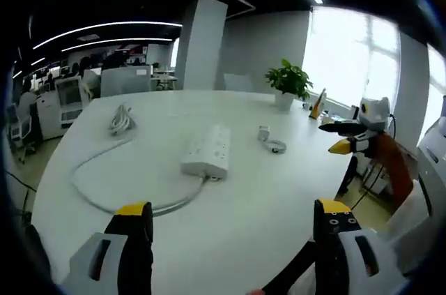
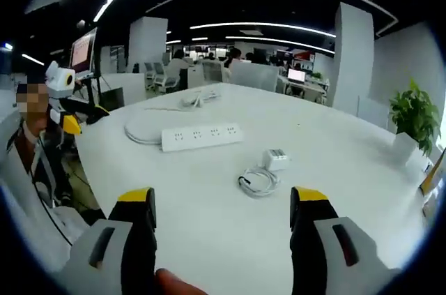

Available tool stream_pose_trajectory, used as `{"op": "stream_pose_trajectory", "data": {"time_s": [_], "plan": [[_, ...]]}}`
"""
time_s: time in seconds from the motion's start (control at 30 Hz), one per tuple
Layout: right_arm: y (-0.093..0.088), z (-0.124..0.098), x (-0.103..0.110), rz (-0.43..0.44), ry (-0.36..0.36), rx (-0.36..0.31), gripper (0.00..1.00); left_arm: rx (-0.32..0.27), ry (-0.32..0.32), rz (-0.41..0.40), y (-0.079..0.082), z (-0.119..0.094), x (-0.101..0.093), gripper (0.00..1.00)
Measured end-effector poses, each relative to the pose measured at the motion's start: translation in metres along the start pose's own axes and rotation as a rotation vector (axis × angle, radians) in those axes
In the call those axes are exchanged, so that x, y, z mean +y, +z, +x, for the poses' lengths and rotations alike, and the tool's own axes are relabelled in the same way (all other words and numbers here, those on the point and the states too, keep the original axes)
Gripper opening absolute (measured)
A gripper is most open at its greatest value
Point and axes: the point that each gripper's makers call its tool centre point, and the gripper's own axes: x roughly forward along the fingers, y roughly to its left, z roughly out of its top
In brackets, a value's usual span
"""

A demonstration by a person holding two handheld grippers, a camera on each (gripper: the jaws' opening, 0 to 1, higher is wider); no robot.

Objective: Straighten the power strip on the desk, plug the charger into it

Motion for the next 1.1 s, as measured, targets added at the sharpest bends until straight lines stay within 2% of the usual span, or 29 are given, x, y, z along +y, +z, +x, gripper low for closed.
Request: {"op": "stream_pose_trajectory", "data": {"time_s": [0.23,0.4,0.53,0.73,0.97,1.1], "plan": [[-0.003,-0.014,0.0,0.008,0.012,-0.024,0.75,-0.005,-0.001,0.017,0.007,-0.003,-0.016,0.95],[0.0,-0.024,-0.008,-0.009,0.019,-0.059,0.74,-0.002,-0.026,0.041,0.015,0.008,-0.035,0.95],[-0.001,-0.03,-0.017,-0.017,0.011,-0.061,0.75,-0.016,-0.025,0.044,0.022,0.014,-0.044,0.95],[-0.003,-0.045,-0.015,-0.02,0.02,-0.076,0.75,-0.027,-0.007,0.082,0.021,0.006,-0.06,0.96],[0.006,-0.052,-0.013,-0.047,0.036,-0.122,0.75,-0.027,0.026,0.127,0.025,0.0,-0.066,0.96],[0.008,-0.047,-0.013,-0.076,0.057,-0.127,0.76,-0.019,0.034,0.149,0.028,0.006,-0.066,0.96]]}}
